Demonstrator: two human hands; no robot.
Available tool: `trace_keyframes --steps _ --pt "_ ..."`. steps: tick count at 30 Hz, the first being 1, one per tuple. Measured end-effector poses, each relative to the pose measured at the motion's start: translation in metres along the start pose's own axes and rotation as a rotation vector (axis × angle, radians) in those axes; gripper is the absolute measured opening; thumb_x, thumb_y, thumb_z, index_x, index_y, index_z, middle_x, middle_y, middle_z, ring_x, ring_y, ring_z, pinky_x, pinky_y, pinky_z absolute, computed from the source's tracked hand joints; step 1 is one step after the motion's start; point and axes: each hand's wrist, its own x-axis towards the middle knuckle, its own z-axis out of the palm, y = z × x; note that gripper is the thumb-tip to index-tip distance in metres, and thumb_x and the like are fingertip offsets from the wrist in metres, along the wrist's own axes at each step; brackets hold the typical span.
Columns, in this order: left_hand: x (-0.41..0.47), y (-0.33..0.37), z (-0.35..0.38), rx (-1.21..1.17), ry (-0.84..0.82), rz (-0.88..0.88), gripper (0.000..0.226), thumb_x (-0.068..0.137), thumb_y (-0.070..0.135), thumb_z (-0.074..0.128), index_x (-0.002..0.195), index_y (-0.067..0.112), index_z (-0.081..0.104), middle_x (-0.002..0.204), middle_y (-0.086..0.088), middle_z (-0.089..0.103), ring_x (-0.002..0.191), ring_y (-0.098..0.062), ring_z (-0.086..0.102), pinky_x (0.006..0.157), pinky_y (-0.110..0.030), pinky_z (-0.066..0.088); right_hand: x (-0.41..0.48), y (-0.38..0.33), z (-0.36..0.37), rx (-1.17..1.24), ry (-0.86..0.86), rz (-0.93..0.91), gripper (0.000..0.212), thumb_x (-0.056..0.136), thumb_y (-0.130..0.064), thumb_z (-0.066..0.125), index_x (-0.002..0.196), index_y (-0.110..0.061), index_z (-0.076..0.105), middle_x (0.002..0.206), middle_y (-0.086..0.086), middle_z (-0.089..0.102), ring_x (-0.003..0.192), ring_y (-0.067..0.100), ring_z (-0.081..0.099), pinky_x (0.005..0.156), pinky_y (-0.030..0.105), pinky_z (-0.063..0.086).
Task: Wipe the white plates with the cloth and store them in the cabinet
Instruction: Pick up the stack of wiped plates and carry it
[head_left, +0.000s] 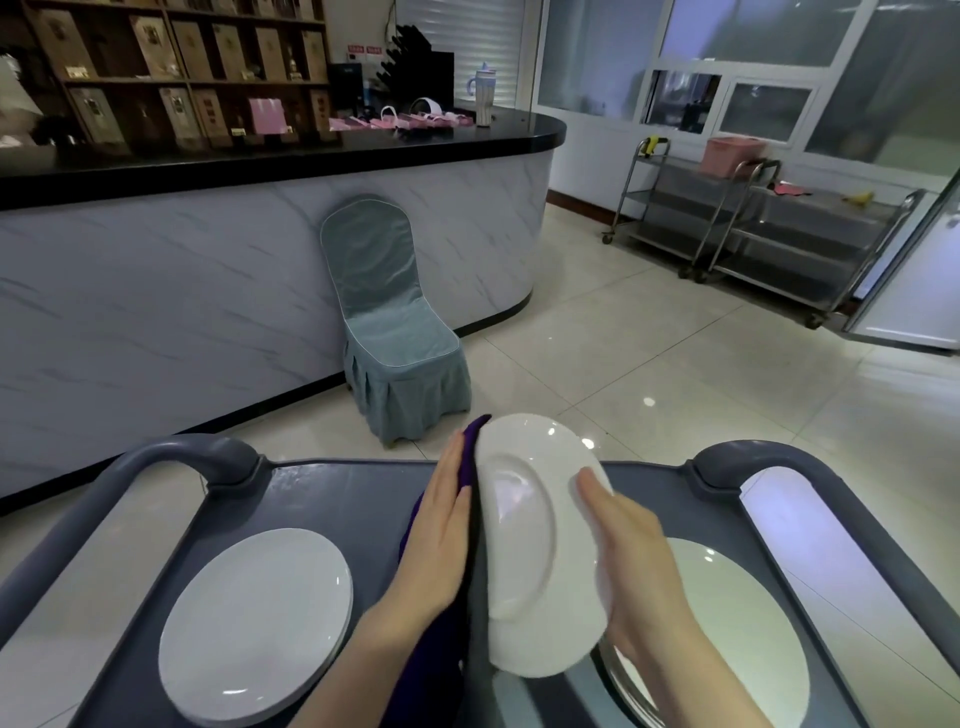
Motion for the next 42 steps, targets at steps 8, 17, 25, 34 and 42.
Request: trace_keyframes --steps 8,17,25,34,42 --pt "-0.011 0.01 0.004 0.264 -0.064 0.163 0.059 0.099 0.035 0.029 0.156 0.027 0.015 0.162 0.018 0.012 0.15 -0.007 0.007 0.123 -0.044 0.012 0.001 0.003 -0.015 0.051 -0.069 0.094 0.037 0.092 -0.031 0.056 0.111 -0.005 0.073 0.106 0.016 0.075 0.101 0.033 0.071 0.091 0.043 0.051" --pt "0.004 0.01 -0.003 0.321 -0.123 0.224 0.054 0.103 0.031 0.03 0.155 0.029 0.019 0.162 0.019 0.015 0.149 -0.003 0.01 0.122 -0.044 0.019 0.001 -0.001 -0.019 0.102 -0.085 0.106 0.042 0.089 -0.035 0.056 0.112 -0.004 0.073 0.11 0.018 0.074 0.105 0.034 0.07 0.102 0.049 0.047" --pt "-0.012 0.016 0.004 0.328 -0.117 0.212 0.057 0.1 0.032 0.028 0.155 0.031 0.013 0.161 0.023 0.009 0.15 -0.004 0.006 0.123 -0.039 0.011 -0.001 -0.003 -0.018 0.048 -0.116 0.131 0.037 0.098 -0.031 0.051 0.112 -0.005 0.073 0.11 0.016 0.074 0.103 0.032 0.071 0.096 0.046 0.05" --pt "-0.002 -0.001 -0.007 0.197 0.007 0.167 0.052 0.102 0.035 0.029 0.154 0.027 0.025 0.16 0.02 0.022 0.148 -0.003 0.018 0.121 -0.034 0.019 0.004 -0.01 -0.015 0.174 -0.035 0.146 0.036 0.099 -0.034 0.053 0.094 -0.01 0.08 0.103 0.012 0.076 0.094 0.029 0.074 0.087 0.044 0.052" --pt "-0.05 0.005 0.047 0.295 0.224 0.151 0.064 0.097 0.022 0.028 0.156 0.03 0.005 0.165 0.009 0.008 0.152 -0.015 0.008 0.122 -0.032 0.003 0.011 -0.019 0.012 0.48 0.192 0.114 0.03 0.097 -0.039 0.058 0.103 -0.012 0.071 0.093 0.004 0.078 0.079 0.021 0.075 0.074 0.038 0.054"
